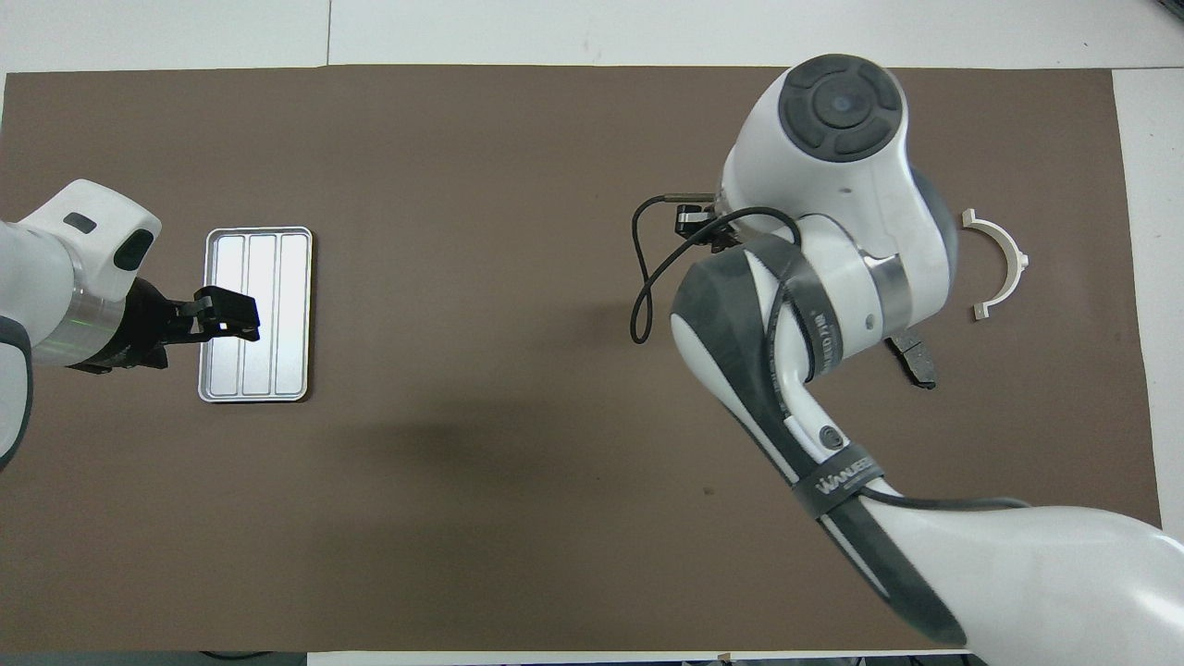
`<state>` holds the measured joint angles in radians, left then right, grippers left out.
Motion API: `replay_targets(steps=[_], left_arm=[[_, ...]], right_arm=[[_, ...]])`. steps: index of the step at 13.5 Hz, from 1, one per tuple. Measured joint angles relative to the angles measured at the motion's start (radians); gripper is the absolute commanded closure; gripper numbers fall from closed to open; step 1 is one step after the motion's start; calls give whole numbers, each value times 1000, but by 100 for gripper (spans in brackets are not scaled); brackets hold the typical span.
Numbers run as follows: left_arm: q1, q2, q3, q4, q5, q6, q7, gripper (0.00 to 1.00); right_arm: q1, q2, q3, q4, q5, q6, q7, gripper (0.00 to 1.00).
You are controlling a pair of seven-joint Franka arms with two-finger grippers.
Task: Pick bearing gear from pile to tray
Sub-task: 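Carry the bearing gear to mid-table and release it with the right gripper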
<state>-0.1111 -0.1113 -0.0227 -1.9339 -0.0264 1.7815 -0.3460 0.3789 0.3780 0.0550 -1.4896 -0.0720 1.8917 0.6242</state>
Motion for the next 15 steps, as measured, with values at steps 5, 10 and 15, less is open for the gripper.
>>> replay_targets(steps=[5,10,15], left_arm=[[-6,0,0,-14,0,18,-5,0],[-7,0,0,-18,0,26,-6,0],[-7,-1,0,-24,0,33,-6,0]], right_arm=[[148,27,1,-5,0,35,234,94],[217,87,1,-16,0,119,311,94],[211,134,-5,-136,1,303,317,94]])
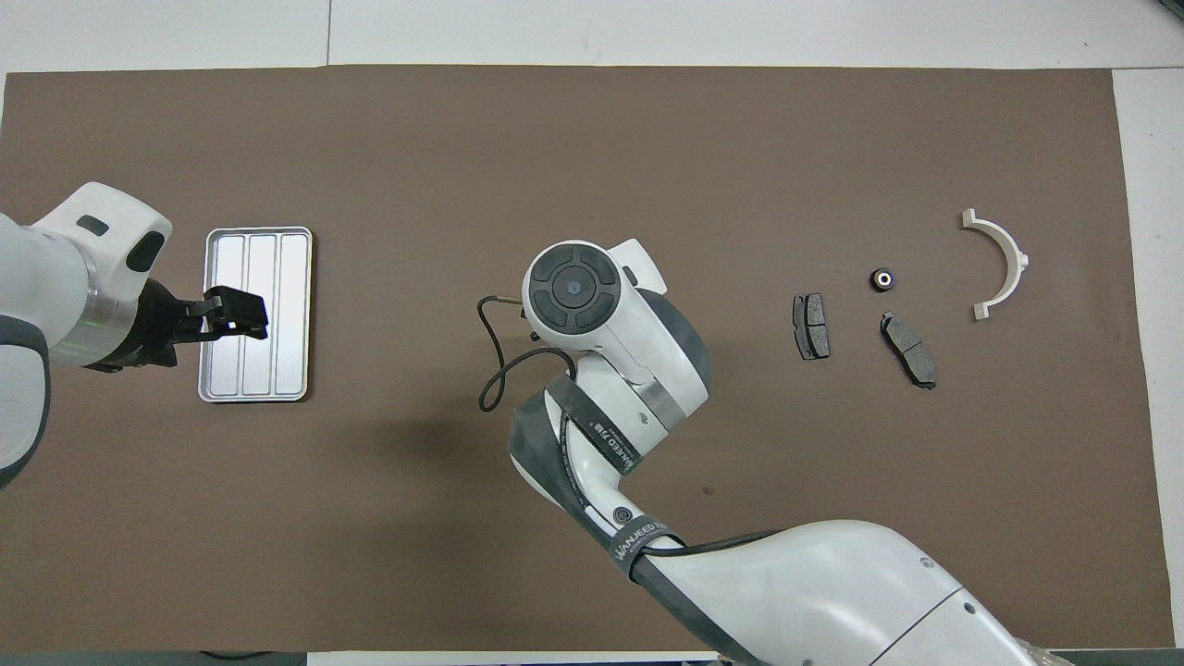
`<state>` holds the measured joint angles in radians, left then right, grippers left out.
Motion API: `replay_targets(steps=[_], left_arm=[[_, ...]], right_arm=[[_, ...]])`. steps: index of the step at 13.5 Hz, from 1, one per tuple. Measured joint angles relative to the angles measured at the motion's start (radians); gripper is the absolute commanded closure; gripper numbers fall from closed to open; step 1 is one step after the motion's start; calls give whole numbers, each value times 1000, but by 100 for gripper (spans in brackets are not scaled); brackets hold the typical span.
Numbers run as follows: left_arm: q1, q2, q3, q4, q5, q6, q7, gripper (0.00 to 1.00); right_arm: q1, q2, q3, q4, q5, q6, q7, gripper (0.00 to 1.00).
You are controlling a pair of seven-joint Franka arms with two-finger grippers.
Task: Pick bearing gear from pile to tray
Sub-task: 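Carry the bearing gear to mid-table and release it with the right gripper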
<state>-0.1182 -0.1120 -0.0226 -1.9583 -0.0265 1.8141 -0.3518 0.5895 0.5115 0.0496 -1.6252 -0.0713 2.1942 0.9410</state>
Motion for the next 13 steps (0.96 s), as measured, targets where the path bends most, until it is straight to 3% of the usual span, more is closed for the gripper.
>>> replay_targets(steps=[3,4,5,6,7,13], left_arm=[[-4,0,1,-14,-1,19,-8,0],[-15,1,0,-25,-2,43,-31,0],[-32,4,0,-38,-2,68,-63,0],[-48,8,-1,-51,-2,86,-89,0],[-59,11,-1,-61,-2,98,-104,0],[-89,38,-2,-71,-2,145,-128,0]], right_arm=[[-14,-1,-2,-67,1,65,0,90],[-14,-2,-1,-81,3,79,0,78],[-14,-3,-1,-91,4,89,0,40],[-14,-5,0,-98,5,92,0,12],[-14,-8,0,-103,5,92,0,0],[-77,-49,-6,-106,5,90,-33,0]])
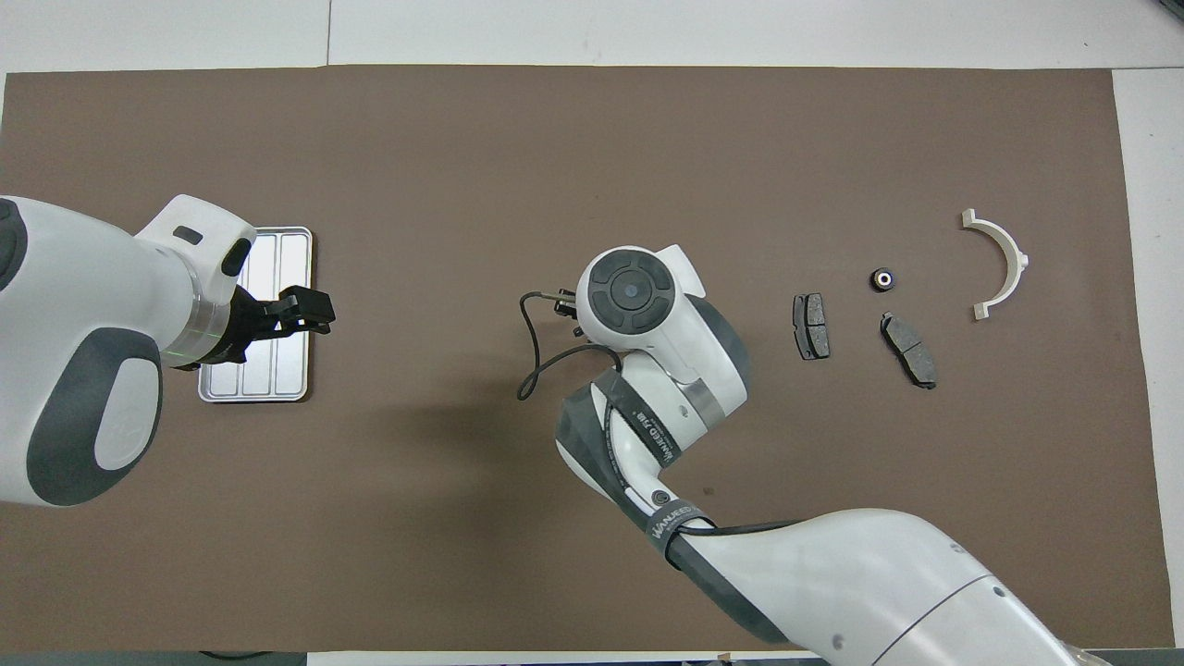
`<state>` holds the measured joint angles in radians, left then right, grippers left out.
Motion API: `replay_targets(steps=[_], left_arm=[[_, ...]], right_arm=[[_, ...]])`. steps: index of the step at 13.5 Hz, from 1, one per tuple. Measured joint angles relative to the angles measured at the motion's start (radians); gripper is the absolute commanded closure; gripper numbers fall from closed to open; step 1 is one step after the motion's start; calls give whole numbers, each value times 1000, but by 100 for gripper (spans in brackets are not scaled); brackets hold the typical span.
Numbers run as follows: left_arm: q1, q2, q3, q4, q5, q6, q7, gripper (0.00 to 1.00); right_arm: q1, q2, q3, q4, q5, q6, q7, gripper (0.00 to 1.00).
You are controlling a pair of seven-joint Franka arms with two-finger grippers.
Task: Pick bearing gear from pile to tray
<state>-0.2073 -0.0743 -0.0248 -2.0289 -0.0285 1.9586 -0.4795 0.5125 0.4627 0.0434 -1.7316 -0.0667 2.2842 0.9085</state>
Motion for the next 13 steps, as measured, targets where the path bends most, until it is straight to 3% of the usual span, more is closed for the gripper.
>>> replay_targets(steps=[4,9,13], left_arm=[[-91,61,-1,0,-1,77,-125,0],[-221,140,-2,54,-1,135,-336,0],[-357,342,-1,244,0,134,-513,0]], right_arm=[[-233,-85,-3,32,4,-57,-331,0],[-451,-96,-1,54,61,-120,-724,0],[-530,-97,-1,28,62,-139,-844,0]])
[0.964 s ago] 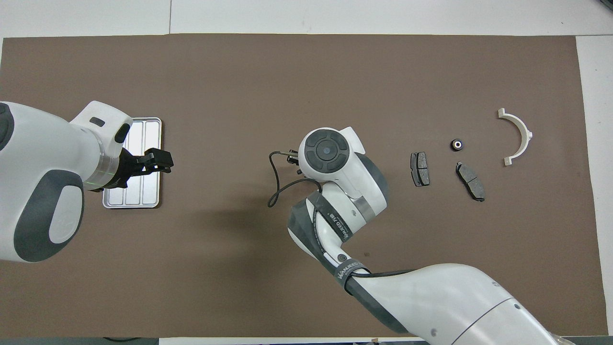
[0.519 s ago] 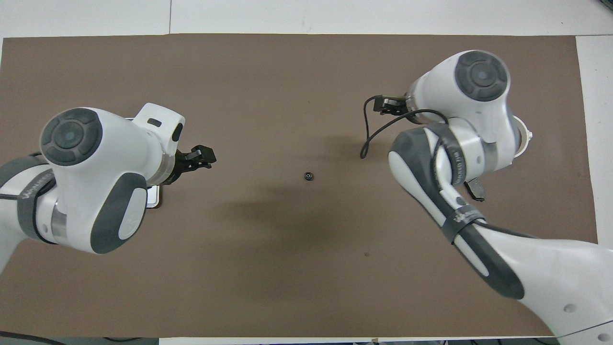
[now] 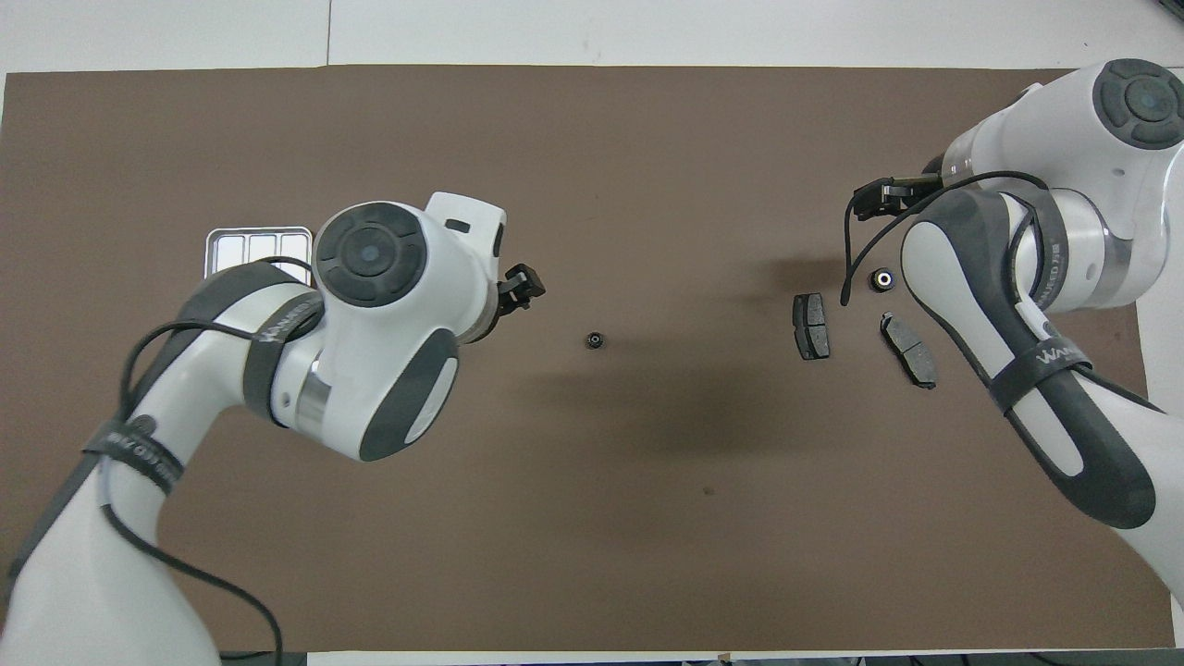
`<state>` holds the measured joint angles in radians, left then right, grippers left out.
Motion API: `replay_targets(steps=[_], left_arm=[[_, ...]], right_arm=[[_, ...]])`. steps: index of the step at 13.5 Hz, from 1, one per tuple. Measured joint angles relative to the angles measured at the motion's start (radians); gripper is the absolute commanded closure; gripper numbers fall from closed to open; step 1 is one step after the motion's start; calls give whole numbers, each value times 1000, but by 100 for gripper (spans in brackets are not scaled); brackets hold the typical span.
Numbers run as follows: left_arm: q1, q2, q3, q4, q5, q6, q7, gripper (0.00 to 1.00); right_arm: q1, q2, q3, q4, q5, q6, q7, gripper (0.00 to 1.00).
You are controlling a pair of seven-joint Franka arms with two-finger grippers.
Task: Pick bearing gear from pile to tray
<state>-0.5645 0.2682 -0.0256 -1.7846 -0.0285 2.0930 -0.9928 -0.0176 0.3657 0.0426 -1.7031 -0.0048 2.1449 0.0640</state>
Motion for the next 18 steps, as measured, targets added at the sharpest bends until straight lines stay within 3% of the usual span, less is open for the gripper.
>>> replay_targets(steps=[2,4,9,13,14,16,18], left_arm=[[-65,141,1,113,2,4,-74,0],[-88,220,2,167,2,33,-96,0],[-146,305,17,191,3,28,-126,0],[-152,319,22,232,3,8,-131,0],[-152,319,22,233,3,8,-136,10],[-152,321,22,232,3,9,-146,21],[-153,324,22,227,3,9,-151,28]], right_arm=[[-11,0,0,-34,0,0,-12,0],[-17,-3,0,-76,0,2,-29,0],[-23,-19,0,-162,0,68,-59,0],[-39,-19,0,-196,0,100,-94,0],[-44,-19,0,-201,0,105,-98,0],[-49,-18,0,-212,0,111,-105,0],[-49,-12,5,-220,0,128,-105,0]])
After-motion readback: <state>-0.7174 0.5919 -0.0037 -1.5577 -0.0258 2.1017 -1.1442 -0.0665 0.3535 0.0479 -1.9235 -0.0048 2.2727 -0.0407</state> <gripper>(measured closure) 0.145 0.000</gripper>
